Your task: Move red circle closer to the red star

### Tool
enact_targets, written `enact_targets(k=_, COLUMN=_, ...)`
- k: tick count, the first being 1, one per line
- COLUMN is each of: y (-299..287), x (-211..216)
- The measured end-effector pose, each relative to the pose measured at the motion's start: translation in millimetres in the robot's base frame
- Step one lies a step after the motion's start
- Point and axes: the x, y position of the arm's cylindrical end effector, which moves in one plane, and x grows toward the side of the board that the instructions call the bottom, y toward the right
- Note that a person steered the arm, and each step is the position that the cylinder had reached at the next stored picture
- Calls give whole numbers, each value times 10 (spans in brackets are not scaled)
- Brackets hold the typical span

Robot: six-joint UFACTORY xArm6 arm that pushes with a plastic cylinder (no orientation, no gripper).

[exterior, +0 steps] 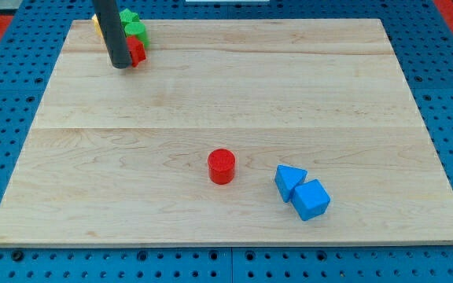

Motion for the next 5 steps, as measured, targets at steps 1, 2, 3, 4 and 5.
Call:
enact_targets(k=1, y=-1, x=1)
enact_targets(k=2, y=8, x=241)
enact_targets(k=3, y=236, x=987)
enact_targets(k=4, y=585, x=1743)
enact_targets(k=5, y=1114, x=2340)
